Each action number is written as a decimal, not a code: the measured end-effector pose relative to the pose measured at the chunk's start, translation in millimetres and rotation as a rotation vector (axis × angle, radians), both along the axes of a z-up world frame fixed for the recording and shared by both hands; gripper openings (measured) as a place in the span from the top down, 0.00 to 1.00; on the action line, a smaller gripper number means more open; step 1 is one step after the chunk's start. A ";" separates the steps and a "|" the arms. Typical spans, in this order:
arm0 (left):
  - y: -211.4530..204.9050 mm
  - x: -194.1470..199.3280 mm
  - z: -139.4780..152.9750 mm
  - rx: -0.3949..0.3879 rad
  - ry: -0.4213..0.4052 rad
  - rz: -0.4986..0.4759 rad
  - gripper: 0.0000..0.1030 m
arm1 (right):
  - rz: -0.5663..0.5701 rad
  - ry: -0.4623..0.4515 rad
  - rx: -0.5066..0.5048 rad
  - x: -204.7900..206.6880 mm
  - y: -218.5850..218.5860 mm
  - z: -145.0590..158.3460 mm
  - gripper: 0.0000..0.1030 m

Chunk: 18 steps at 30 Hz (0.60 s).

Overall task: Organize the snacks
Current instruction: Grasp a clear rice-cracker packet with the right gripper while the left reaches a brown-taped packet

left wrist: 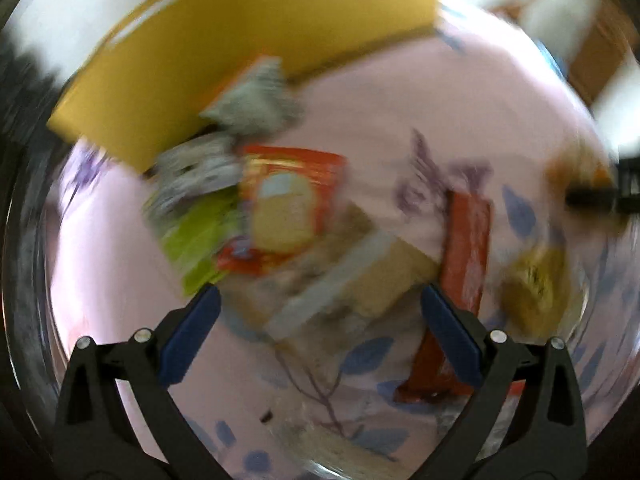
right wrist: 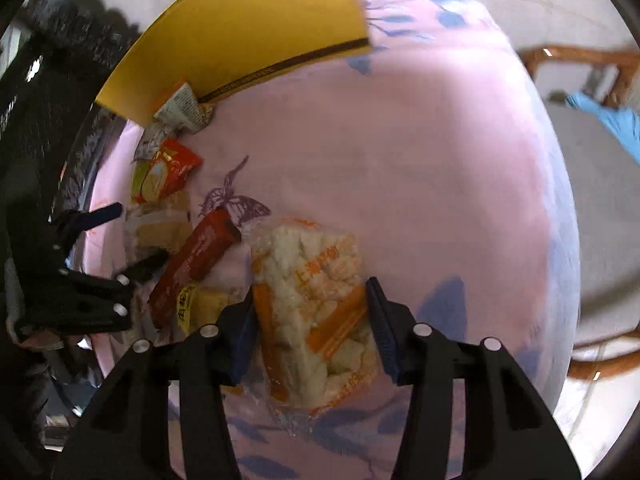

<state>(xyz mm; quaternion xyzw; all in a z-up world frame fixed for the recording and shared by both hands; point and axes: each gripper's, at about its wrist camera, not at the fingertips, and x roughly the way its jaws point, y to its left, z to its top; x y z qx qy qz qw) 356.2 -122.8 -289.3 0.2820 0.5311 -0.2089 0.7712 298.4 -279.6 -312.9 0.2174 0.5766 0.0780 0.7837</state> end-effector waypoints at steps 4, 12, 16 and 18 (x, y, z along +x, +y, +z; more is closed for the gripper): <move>0.0 -3.5 -1.7 -0.036 -0.036 -0.088 0.10 | -0.070 0.013 0.020 -12.3 -6.4 -0.7 0.50; 13.4 -3.4 10.5 -0.126 0.024 0.001 0.46 | -0.102 0.036 -0.054 -32.9 0.6 13.5 0.51; 34.6 -12.2 20.5 -0.188 0.043 0.004 0.47 | -0.137 -0.003 -0.080 -39.7 4.0 31.5 0.51; 48.0 -14.0 30.7 -0.218 0.041 0.015 0.47 | -0.147 -0.018 -0.091 -38.2 7.6 37.0 0.51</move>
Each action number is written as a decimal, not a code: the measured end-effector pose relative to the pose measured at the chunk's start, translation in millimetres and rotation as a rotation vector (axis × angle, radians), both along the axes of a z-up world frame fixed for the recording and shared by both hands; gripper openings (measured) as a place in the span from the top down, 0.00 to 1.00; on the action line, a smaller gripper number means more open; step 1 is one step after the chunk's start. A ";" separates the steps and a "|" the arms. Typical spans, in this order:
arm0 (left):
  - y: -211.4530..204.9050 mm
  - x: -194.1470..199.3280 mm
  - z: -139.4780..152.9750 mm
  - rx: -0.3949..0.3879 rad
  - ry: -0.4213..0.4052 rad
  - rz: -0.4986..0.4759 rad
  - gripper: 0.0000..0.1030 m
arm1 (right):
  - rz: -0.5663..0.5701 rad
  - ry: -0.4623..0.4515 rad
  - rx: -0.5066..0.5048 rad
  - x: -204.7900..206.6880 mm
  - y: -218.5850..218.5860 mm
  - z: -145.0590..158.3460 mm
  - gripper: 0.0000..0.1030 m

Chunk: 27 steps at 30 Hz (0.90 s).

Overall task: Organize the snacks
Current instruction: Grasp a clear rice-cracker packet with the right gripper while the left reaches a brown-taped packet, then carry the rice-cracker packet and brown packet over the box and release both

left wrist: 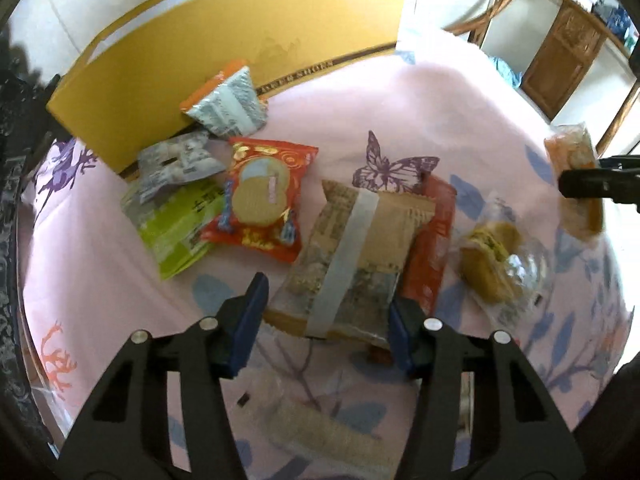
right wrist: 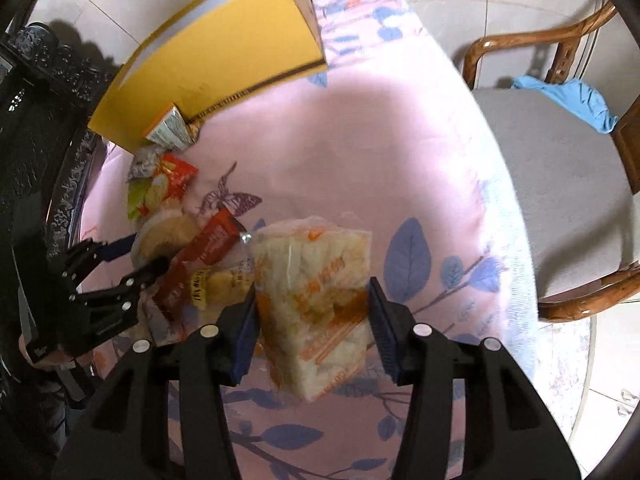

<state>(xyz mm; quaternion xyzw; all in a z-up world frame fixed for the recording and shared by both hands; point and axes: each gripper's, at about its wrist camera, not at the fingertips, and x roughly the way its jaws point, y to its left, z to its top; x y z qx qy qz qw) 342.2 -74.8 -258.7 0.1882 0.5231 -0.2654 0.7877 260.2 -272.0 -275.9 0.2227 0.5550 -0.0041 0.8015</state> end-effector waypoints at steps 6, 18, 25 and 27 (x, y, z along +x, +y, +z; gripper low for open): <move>36.2 -8.5 35.6 -0.094 -0.036 0.114 0.47 | -0.027 -0.049 0.011 -5.5 7.0 20.0 0.53; 47.7 -17.1 57.8 -0.121 -0.067 0.184 0.46 | -0.083 -0.022 -0.215 7.6 16.1 14.5 0.03; 37.6 -17.6 68.4 -0.129 -0.073 0.263 0.46 | -0.213 -0.013 -0.285 42.4 21.9 -29.1 0.54; 25.7 -21.5 68.5 -0.076 -0.090 0.177 0.46 | -0.153 -0.025 -0.314 42.1 34.1 -26.8 0.55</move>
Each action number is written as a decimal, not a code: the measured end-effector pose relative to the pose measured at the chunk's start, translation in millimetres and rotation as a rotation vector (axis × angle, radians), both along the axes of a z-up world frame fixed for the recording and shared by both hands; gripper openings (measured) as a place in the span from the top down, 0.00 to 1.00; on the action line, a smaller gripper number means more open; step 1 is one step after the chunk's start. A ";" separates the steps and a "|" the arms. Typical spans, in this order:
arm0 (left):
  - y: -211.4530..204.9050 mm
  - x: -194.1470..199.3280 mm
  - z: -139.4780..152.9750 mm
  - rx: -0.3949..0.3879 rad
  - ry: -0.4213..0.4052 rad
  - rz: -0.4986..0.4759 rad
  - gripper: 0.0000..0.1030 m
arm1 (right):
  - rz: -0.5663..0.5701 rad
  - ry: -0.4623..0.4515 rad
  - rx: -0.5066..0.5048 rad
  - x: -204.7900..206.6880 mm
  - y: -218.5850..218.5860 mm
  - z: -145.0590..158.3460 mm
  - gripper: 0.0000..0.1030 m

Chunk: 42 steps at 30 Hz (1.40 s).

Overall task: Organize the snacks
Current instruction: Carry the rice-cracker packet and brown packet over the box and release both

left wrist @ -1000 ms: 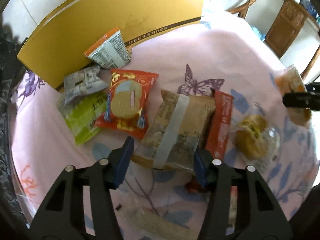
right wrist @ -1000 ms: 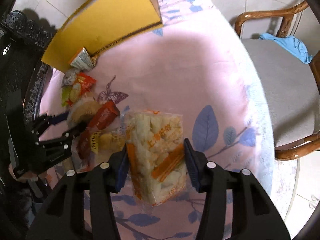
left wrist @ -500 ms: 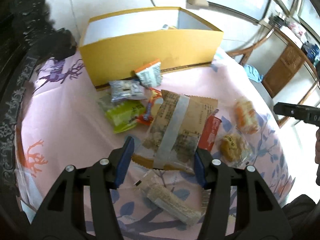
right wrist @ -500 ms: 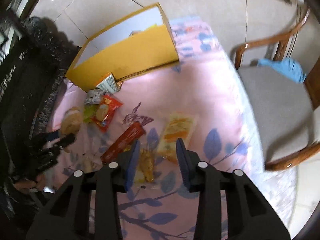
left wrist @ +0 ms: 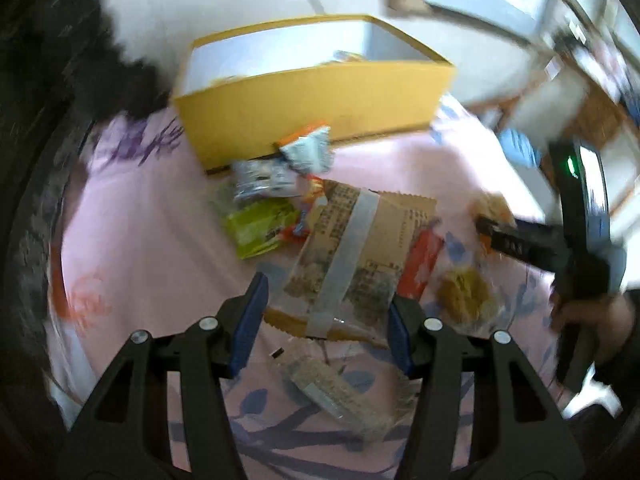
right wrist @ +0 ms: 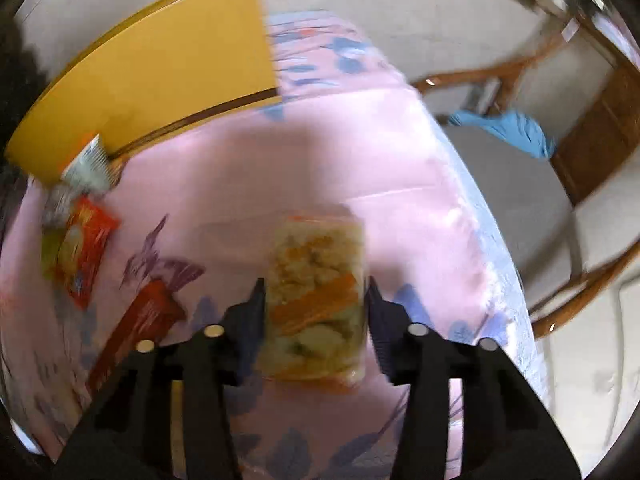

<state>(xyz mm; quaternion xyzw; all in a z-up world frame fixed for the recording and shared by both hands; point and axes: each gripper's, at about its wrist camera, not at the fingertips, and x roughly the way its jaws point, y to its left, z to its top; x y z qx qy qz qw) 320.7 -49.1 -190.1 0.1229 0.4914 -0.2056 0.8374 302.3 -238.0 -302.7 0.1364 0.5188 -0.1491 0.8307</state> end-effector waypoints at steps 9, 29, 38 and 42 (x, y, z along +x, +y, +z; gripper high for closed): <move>-5.2 5.4 9.0 -0.021 -0.002 0.007 0.46 | 0.089 -0.093 0.092 -25.2 7.9 62.1 0.55; -14.1 197.1 124.2 -0.001 -0.314 0.239 0.46 | 0.252 -0.436 0.058 163.8 -6.3 220.5 0.55; -16.9 220.3 102.6 0.090 -0.323 0.328 0.02 | 0.281 -0.382 -0.103 199.7 5.3 200.2 0.01; -1.4 197.7 91.8 0.063 -0.276 0.362 0.02 | 0.348 -0.368 -0.136 166.8 14.4 201.1 0.01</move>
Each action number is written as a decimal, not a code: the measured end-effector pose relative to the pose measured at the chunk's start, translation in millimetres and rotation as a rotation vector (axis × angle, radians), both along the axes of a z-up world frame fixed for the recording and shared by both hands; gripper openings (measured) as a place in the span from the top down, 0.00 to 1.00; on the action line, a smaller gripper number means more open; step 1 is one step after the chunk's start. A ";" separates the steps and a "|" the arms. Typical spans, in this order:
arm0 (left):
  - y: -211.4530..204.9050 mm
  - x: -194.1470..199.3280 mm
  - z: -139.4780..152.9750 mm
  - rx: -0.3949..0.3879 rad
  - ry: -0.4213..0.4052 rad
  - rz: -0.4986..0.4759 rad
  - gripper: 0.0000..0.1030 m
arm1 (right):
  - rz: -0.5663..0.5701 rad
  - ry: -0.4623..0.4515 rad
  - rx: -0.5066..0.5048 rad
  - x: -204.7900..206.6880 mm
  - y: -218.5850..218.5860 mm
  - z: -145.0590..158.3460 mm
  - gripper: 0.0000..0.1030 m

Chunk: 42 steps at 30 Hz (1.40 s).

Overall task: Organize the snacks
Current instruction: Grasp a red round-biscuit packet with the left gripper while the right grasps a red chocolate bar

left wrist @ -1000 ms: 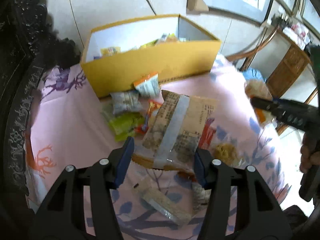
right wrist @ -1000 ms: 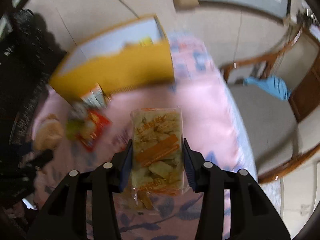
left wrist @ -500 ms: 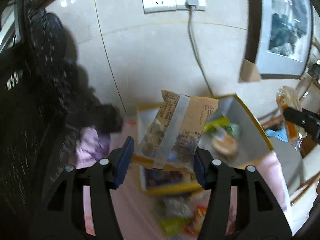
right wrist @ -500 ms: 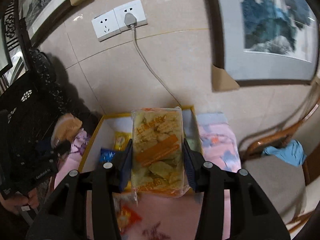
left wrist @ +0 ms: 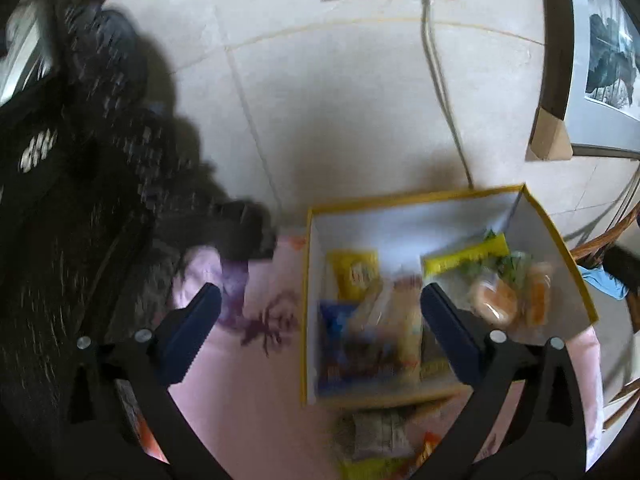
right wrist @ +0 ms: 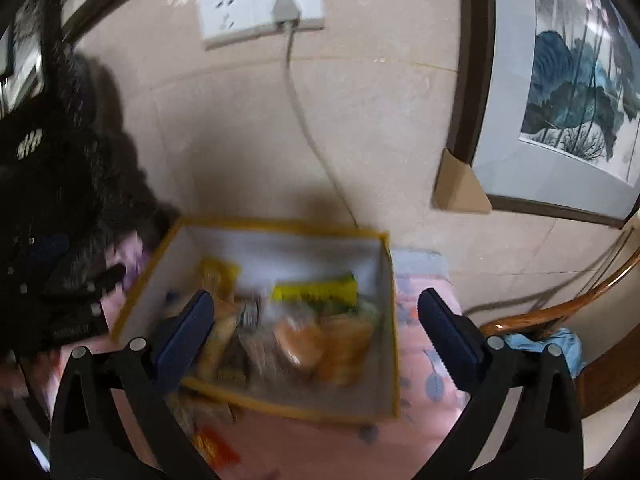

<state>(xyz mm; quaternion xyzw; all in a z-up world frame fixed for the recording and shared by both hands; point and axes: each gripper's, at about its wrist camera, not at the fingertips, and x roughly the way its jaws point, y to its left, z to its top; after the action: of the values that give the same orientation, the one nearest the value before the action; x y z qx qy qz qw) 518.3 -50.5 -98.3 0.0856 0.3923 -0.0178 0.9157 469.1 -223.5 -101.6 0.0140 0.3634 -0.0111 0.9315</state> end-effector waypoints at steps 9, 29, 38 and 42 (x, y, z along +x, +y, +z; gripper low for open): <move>-33.3 -115.0 -97.8 0.180 0.133 -0.344 0.02 | -0.066 0.372 -0.002 -106.0 -29.0 -103.0 0.01; -34.0 -105.0 -169.8 -0.054 0.412 -0.433 0.57 | -0.126 0.413 0.100 -187.7 -39.0 -122.7 0.02; 71.8 -174.8 -116.8 -0.078 0.324 -0.128 0.57 | 1.001 0.432 -0.460 -136.4 110.5 -148.4 0.02; 99.2 -227.3 -99.0 -0.145 0.275 0.046 0.57 | 1.340 0.499 -0.618 -133.4 140.2 -186.0 0.02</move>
<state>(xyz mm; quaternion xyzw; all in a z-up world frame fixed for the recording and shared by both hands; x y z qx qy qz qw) 291.1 48.7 -197.3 0.0069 0.5134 -0.0368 0.8573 335.7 -83.4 -287.6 -0.4717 0.4735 0.4508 0.5917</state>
